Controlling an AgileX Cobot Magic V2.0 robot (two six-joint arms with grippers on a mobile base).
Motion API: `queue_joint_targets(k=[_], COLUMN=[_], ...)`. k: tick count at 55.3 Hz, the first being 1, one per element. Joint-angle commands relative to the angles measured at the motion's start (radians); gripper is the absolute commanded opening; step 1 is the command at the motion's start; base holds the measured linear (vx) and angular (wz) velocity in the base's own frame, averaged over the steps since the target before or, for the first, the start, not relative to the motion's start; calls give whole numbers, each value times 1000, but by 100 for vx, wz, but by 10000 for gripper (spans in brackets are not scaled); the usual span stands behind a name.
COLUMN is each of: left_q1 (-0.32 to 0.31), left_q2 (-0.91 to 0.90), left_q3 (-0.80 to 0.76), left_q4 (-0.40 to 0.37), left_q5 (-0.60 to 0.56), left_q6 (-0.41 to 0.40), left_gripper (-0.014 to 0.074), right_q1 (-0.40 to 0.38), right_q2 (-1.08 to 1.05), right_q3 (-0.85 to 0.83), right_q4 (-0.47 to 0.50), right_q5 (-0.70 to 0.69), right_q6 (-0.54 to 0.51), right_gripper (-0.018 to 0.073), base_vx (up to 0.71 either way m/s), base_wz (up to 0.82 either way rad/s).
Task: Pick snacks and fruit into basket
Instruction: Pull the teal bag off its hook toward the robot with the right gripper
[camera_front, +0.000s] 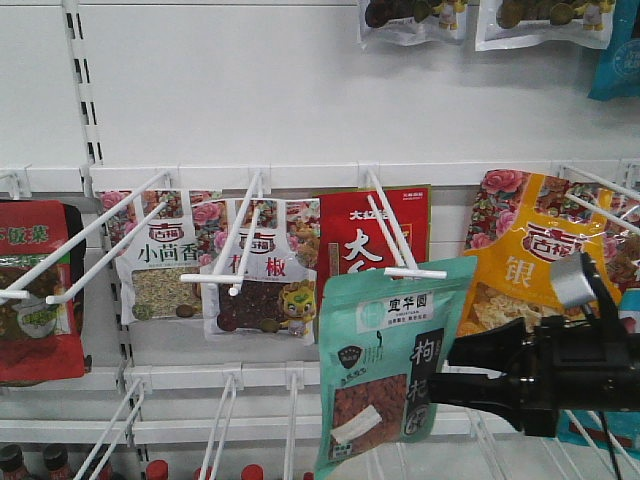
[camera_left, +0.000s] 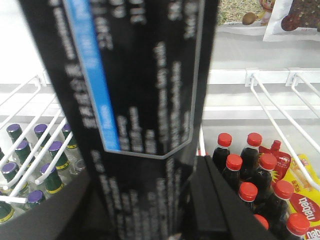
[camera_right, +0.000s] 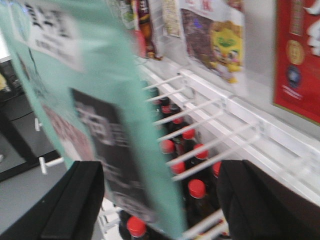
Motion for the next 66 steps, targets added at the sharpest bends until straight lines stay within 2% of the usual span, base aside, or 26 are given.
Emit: queue_joint_targets(k=[1,7,23,34,45,66], left_q1=[-1,-1,-1,-1,-1,-1], left_q2=[6,6,6,6,6,6], left_q3=[-36,-36,-36,-36,-36,-36], left_q4=[15,15,15,15,15,15], left_q5=[-88,-88,-88,-88,-88,-88], left_q6=[1,1,1,1,1,1], left_gripper=[1,1,1,1,1,1], right_q1=[49,86,91,48,-6,-1], right_q2=[-15,-10,-14,-22,-42,-41], right_q3=[-51,-56,-58,-58,-58,-58], right_q4=[71,66,45,-23,-14,7], right_q5=[103,103,103,101,103,103], right_q6=[2,-3,-3,24,53,30], right_gripper=[534,532,532,532,532,532], base_vx=[0,0,0,0,0,0], base_wz=[0,0,0,0,0,0])
